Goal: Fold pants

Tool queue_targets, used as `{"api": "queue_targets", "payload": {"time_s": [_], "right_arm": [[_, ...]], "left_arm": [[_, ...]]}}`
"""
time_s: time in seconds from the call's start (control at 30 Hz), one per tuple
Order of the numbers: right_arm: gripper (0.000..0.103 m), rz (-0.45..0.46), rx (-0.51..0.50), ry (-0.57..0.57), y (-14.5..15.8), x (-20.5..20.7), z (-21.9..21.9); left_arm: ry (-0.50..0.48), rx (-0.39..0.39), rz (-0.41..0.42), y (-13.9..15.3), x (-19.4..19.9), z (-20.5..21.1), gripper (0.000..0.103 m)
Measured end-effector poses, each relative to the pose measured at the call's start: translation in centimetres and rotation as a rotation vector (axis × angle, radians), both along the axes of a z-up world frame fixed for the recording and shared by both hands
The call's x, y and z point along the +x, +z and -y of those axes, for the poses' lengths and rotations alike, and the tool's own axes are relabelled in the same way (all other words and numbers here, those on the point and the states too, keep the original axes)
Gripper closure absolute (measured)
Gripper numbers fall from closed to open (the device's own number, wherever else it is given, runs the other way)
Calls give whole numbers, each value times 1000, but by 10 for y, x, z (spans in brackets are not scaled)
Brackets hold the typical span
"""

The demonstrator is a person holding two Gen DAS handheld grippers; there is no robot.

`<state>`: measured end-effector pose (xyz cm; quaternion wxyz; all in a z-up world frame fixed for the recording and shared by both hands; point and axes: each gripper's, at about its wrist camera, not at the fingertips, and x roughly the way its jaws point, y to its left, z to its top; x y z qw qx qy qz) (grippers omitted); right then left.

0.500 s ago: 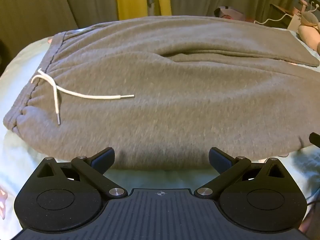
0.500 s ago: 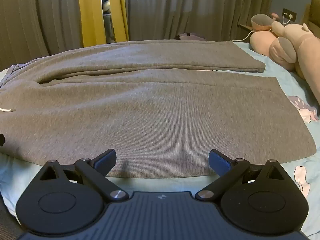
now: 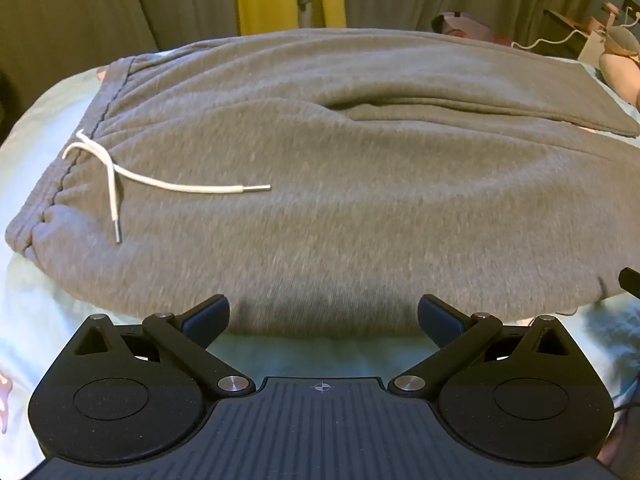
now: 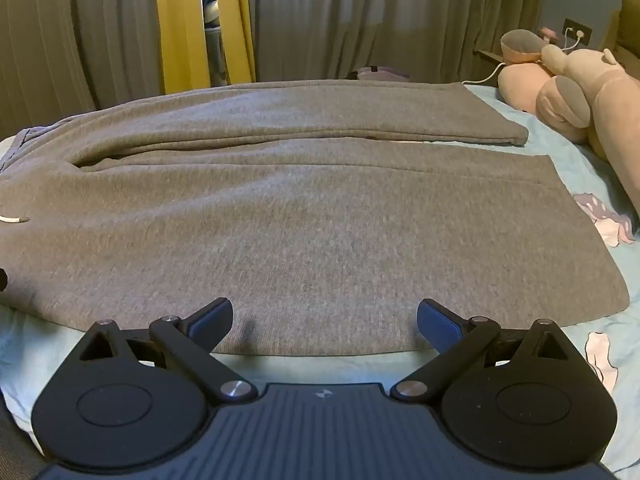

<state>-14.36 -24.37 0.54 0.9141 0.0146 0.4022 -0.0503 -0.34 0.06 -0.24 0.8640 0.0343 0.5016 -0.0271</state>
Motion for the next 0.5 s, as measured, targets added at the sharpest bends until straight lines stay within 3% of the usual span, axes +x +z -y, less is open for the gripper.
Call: {"api": "queue_targets", "payload": {"time_s": [0.5], "right_arm": [[4,-10,4,-9,2,5,-1]], "left_arm": [[6,-6,-6,-2,0,0,0]]}}
